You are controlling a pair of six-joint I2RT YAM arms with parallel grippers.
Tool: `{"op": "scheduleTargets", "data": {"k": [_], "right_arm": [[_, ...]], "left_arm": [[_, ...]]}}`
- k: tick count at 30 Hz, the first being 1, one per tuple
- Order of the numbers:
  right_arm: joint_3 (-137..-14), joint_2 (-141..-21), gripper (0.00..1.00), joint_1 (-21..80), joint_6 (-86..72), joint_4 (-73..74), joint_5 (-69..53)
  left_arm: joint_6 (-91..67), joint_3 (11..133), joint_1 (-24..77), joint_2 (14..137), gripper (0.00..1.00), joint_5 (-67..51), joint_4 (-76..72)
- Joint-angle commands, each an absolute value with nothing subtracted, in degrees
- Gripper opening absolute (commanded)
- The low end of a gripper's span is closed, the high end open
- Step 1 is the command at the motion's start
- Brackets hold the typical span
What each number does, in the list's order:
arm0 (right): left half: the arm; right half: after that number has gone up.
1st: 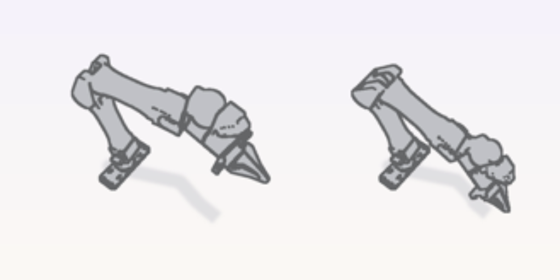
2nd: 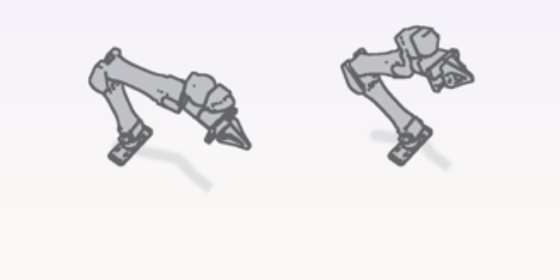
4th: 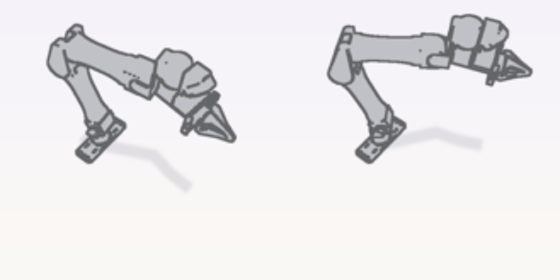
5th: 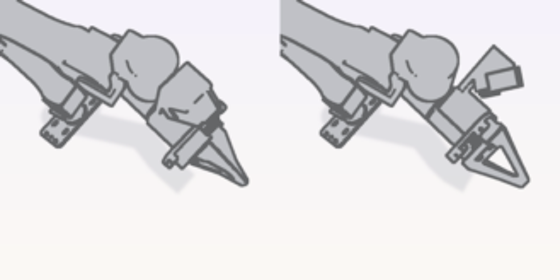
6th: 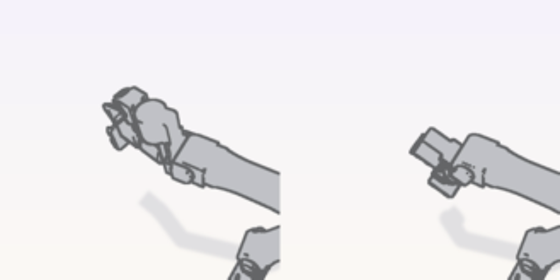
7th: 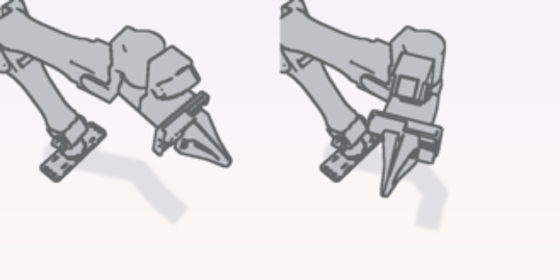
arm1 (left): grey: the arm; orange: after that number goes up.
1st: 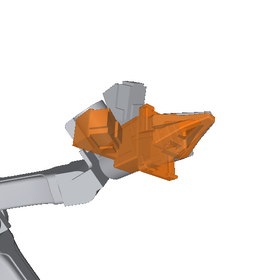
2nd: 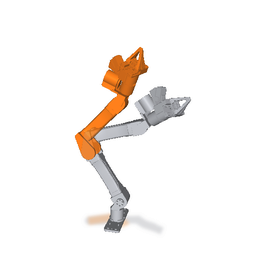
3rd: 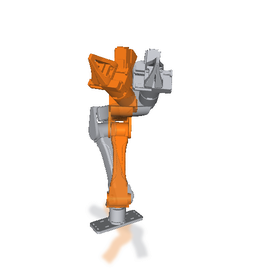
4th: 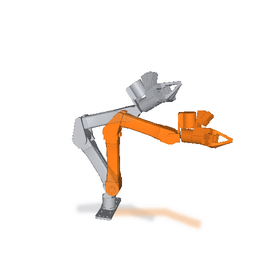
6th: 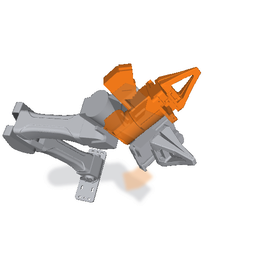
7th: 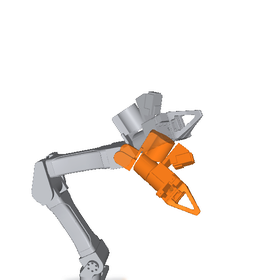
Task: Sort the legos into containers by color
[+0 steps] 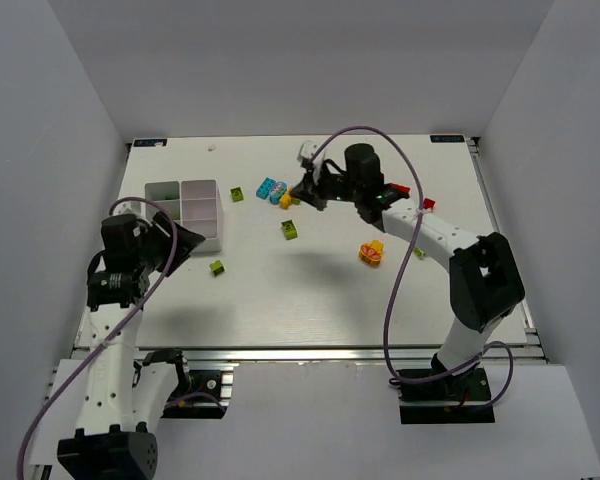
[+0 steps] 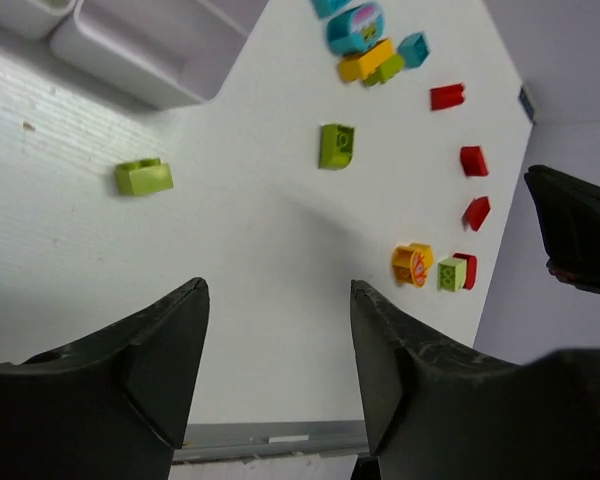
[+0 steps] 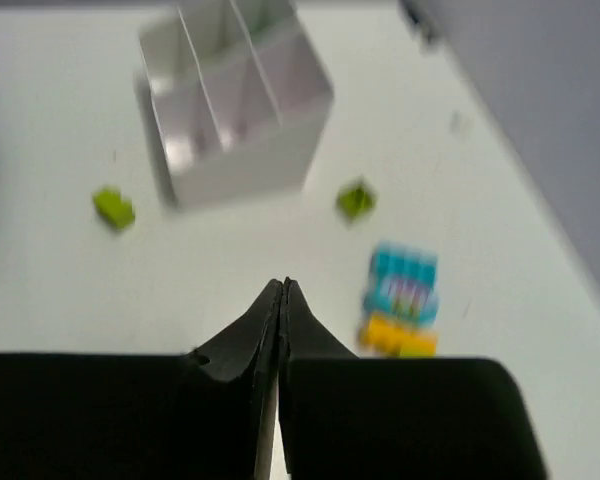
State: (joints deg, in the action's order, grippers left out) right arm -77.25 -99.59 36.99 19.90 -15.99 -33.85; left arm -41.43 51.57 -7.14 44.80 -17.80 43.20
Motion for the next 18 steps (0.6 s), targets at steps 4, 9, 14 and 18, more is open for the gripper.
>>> {"op": "scheduleTargets", "data": {"k": [4,9,14,18], "right_arm": [[-71.5,-92.5,0.29,24.7,19.8,8.0,-37.4],[-71.0,-89.7,0.56,18.6,23.5,18.8,-36.0],[-67.3,-87.8,0.61,13.5,25.9,22.3,-39.3],[-65.4,-87.5,0.62,12.8,24.9,19.6,-41.1]], "left_arm": [[-46.2,48.5,8.0,49.6,0.70,-7.4,39.4],[-51.2,51.1,20.9,59.3,0.72,8.6,45.2],[-55.4,51.9,26.2,65.0,0.76,18.0,48.9],[-55.2,52.7,28.0,69.8,0.78,21.5,49.0]]}}
